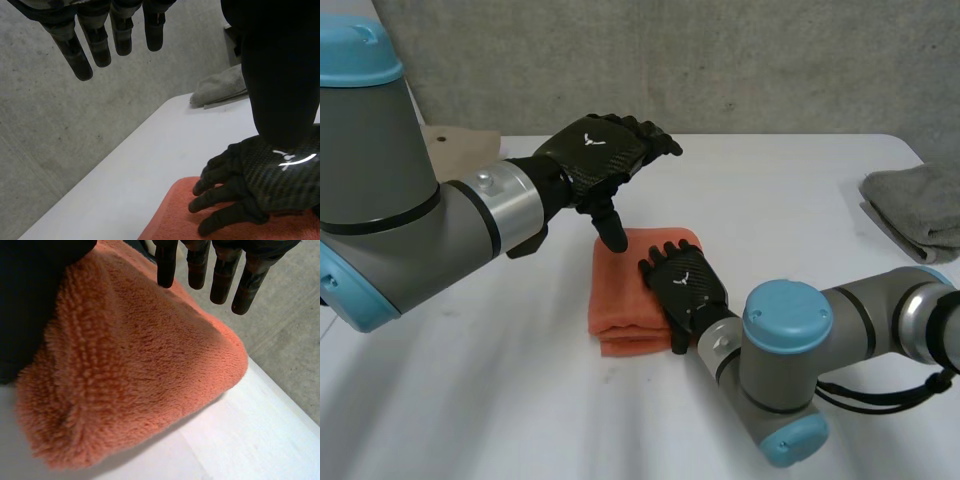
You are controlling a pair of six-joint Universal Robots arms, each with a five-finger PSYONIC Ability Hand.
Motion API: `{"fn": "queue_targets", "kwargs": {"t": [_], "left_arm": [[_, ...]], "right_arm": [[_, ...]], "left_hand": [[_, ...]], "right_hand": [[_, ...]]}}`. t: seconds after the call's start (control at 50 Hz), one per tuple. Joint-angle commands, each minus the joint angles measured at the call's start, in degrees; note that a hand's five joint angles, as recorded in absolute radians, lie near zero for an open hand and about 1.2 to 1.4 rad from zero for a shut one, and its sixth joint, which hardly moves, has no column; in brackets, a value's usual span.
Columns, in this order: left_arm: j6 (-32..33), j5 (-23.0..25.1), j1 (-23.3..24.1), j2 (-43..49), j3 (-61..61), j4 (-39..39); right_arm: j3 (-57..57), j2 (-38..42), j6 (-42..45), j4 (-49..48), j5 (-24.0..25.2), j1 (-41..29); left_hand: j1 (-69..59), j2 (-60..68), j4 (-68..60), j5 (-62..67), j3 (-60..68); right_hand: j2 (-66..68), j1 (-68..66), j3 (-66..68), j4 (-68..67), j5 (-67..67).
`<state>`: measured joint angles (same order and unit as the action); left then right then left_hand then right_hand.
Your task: Fold the laundry.
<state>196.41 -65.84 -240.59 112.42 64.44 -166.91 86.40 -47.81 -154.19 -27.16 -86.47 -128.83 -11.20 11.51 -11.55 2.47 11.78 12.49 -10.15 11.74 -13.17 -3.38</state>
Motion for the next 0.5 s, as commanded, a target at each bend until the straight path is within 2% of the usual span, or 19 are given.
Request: {"fn": "queue_targets", "kwargs": {"t": [0.02, 0.16, 0.24, 0.32, 0.38, 0.44, 0.5], "left_arm": [[-0.06, 0.01, 0.03, -0.01, 0.42, 0.01], [-0.06, 0.01, 0.03, -0.01, 1.21, 0.01], [-0.15, 0.01, 0.03, 0.08, 1.48, 0.01], [-0.41, 0.01, 0.03, 0.08, 2.09, -0.08], [-0.41, 0.01, 0.03, 0.08, 2.36, -0.17], [-0.41, 0.01, 0.03, 0.08, 2.45, -0.17], [-0.41, 0.01, -0.06, 0.08, 2.36, -0.34]], "right_arm": [[-5.27, 3.24, 2.92, 0.26, -0.45, -0.01], [-9.41, 4.65, 3.28, 0.35, -0.36, -0.01], [-12.48, 5.79, 3.19, 0.35, 0.08, -0.01], [-15.03, 6.76, 3.1, 0.52, 0.25, 0.07], [-15.65, 6.85, 3.01, 0.53, 0.52, 0.07], [-16.53, 7.2, 2.75, 0.61, 1.39, 0.07], [-16.88, 7.46, 2.66, 1.14, 3.15, 0.07]], "left_hand": [[-0.02, -0.28, 0.33, -1.24, -0.56], [-0.19, -0.12, 0.16, -1.08, -0.39], [-0.19, -0.12, 0.16, -1.08, -0.39], [-0.36, 0.05, 0.0, -0.91, -0.22], [-0.53, 0.22, -0.17, -0.74, -0.05], [-0.53, 0.22, -0.17, -0.74, -0.05], [-0.53, 0.22, -0.17, -0.74, -0.05]], "right_hand": [[-2.49, 0.15, -1.74, 3.17, 3.38], [-0.09, -2.25, 0.66, 0.77, 0.98], [28.63, -30.97, 29.38, -27.95, -27.74], [46.31, -48.65, 47.06, -45.63, -45.42], [52.74, -55.08, 53.49, -52.06, -51.85], [65.35, -67.69, 66.1, -64.67, -64.46], [67.51, -69.85, 68.26, -66.83, -66.62]]}}
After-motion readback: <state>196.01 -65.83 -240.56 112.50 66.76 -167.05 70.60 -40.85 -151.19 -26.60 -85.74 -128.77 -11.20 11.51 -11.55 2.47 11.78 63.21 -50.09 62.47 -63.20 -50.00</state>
